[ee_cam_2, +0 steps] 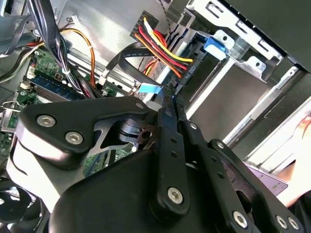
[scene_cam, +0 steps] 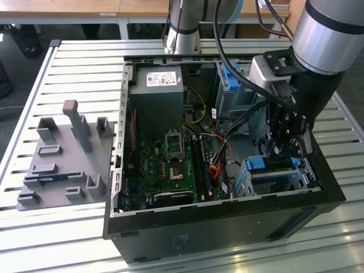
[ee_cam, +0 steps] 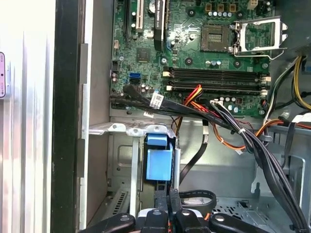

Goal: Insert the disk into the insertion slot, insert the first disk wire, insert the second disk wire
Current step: 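Insert the second disk wire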

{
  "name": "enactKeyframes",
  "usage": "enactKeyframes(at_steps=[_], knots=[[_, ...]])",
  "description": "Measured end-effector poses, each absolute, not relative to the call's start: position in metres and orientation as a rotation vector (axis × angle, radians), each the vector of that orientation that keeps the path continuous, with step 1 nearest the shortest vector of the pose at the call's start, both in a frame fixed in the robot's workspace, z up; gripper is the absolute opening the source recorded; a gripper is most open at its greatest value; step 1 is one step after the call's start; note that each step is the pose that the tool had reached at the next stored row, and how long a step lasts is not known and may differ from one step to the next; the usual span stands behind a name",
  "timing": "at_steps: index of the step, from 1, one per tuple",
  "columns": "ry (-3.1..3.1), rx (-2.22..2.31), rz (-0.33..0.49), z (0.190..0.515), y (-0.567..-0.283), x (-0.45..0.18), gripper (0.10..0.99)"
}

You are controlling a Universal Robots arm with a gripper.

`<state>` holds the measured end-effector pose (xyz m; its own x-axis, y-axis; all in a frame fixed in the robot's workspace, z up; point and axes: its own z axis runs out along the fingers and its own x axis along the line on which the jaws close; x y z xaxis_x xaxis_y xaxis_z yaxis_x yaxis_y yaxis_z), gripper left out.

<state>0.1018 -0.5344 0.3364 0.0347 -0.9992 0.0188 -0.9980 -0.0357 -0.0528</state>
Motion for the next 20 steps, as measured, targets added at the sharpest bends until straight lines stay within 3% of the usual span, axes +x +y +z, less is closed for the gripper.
enactKeyframes(at_steps=[20], knots=[[2.117,-2.285,-0.077,0.3358,-0.538,0.1066,0.141]])
